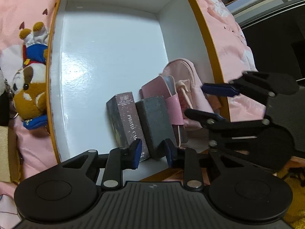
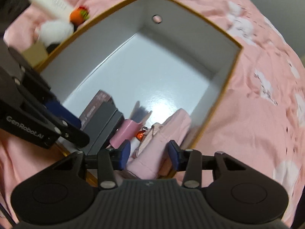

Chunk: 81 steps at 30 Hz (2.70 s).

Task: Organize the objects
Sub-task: 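Lift the left gripper out of the orange box toward the plush toys, then lower the right gripper onto the small gold box and grasp it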

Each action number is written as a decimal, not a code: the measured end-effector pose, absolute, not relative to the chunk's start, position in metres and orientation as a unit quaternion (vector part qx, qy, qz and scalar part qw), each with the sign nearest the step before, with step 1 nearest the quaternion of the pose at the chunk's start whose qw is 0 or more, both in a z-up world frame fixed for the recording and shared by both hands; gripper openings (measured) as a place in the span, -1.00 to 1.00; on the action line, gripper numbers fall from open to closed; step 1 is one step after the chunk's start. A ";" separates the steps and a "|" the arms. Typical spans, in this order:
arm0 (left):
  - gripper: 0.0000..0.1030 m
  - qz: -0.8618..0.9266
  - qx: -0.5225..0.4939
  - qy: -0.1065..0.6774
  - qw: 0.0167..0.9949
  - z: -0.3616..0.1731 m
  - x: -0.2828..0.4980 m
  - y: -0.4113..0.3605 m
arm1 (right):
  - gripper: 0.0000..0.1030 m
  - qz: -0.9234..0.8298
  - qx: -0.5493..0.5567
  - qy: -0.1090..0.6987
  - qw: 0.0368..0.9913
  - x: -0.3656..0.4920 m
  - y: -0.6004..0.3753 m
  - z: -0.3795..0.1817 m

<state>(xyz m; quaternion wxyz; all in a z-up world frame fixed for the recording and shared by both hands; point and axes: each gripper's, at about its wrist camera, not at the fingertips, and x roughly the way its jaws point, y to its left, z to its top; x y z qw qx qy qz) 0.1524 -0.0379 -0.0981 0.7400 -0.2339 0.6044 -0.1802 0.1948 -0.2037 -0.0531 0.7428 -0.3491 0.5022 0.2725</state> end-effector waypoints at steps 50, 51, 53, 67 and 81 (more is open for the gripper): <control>-0.40 -0.054 -0.235 0.466 0.851 -0.030 0.108 0.073 | -0.01 0.405 -0.403 0.469 0.674 0.194 -0.095 -0.078; -0.40 -0.050 -0.239 0.467 0.850 -0.032 0.106 0.077 | -0.01 0.406 -0.409 0.472 0.667 0.195 -0.093 -0.082; -0.40 -0.042 -0.247 0.467 0.848 -0.033 0.106 0.086 | -0.01 0.406 -0.426 0.479 0.651 0.196 -0.089 -0.090; -0.39 -0.015 -0.239 0.477 0.846 -0.033 0.099 0.106 | -0.04 0.343 -0.436 0.522 0.648 0.194 -0.103 -0.100; -0.31 0.015 -0.206 0.467 0.860 -0.019 0.071 0.119 | 0.35 0.326 -0.173 0.436 0.821 0.171 -0.153 -0.009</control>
